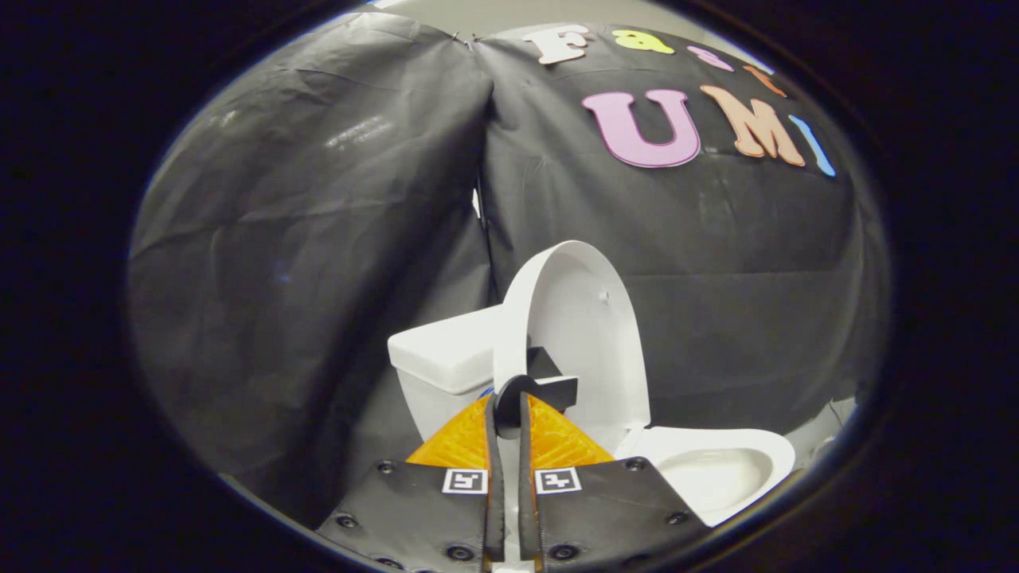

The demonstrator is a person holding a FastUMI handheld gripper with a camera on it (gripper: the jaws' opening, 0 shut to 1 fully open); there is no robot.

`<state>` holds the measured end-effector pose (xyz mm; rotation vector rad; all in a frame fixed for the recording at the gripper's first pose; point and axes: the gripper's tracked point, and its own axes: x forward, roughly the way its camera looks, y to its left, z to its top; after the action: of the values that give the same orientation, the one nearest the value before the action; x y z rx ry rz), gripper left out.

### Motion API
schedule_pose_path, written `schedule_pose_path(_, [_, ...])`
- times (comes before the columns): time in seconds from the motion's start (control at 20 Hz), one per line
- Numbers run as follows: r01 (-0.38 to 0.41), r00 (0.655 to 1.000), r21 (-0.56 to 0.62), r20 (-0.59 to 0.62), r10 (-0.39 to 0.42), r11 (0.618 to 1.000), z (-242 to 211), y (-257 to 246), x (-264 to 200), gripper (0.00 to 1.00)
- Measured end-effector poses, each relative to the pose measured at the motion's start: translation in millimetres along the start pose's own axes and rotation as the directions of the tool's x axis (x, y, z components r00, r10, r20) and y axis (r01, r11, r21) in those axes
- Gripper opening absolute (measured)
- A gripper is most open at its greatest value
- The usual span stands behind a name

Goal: Open the toilet lid.

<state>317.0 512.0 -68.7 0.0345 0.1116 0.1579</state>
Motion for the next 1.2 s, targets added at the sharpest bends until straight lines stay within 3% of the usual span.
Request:
schedule_pose_path(0.2, [-0.012, 1.000, 0.014, 0.007, 0.012, 1.000, 2, 0, 0, 0.08])
schedule_pose_path(0.35, [-0.053, 0.998, 0.022, 0.020, 0.053, 0.998, 3, 6, -5, 0.20])
schedule_pose_path(0.7, [-0.032, 0.997, -0.012, 0.076, 0.033, 0.999, 25, -15, -22, 0.63])
schedule_pose_path(0.85, [-0.066, 0.991, -0.021, 0.114, 0.068, 0.998, 43, -21, -37, 0.82])
schedule_pose_path(1.0, [-0.045, 0.991, -0.051, 0.126, 0.052, 0.998, 57, -51, -55, 1.00])
schedule_pose_path(1.2, [0.029, 0.989, -0.024, 0.147, -0.025, 0.999, 77, -109, -83, 0.99])
